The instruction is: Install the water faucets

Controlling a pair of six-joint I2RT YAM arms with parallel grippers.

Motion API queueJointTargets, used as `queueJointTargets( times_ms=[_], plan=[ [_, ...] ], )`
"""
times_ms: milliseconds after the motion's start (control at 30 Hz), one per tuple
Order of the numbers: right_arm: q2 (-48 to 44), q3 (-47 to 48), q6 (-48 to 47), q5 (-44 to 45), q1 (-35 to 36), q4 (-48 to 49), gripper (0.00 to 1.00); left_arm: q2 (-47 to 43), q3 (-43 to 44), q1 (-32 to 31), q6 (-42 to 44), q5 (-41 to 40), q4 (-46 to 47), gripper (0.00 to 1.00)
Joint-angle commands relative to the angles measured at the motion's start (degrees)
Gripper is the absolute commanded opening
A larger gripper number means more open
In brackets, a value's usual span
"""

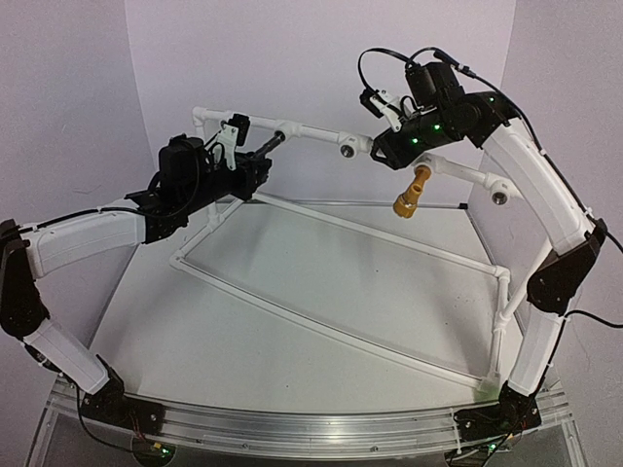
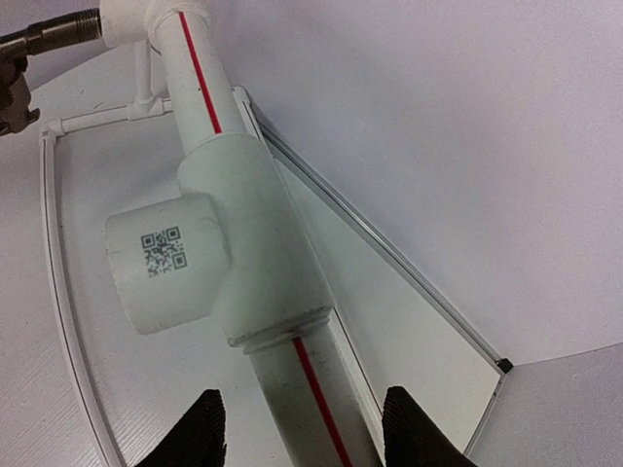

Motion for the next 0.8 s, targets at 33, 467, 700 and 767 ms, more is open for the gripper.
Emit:
queueJointTargets(
  times_ms=[33, 467, 700, 767],
  plan=[
    [1.49, 0.09, -0.26, -1.74, 0.21, -0.60, 0.47, 0.10, 3.36, -0.06, -3.21, -1.57, 2.36, 0.00],
    [2.01, -1.38, -0.20, -1.97, 0.23, -0.33, 0.42, 1.21, 6.95, -0.17, -4.62, -0.94, 0.47, 0.00],
    [2.54, -1.37, 0.08, -3.37, 0.32, -0.06, 0.42, 1.32, 7.08, -0.59, -4.77, -0.42, 0.01, 0.00],
    [2.71, -1.36, 0.11, -3.29, 0.35, 0.02, 0.45, 1.31, 7.25, -1.04, -4.41, -0.33, 0.01, 0.00]
  ],
)
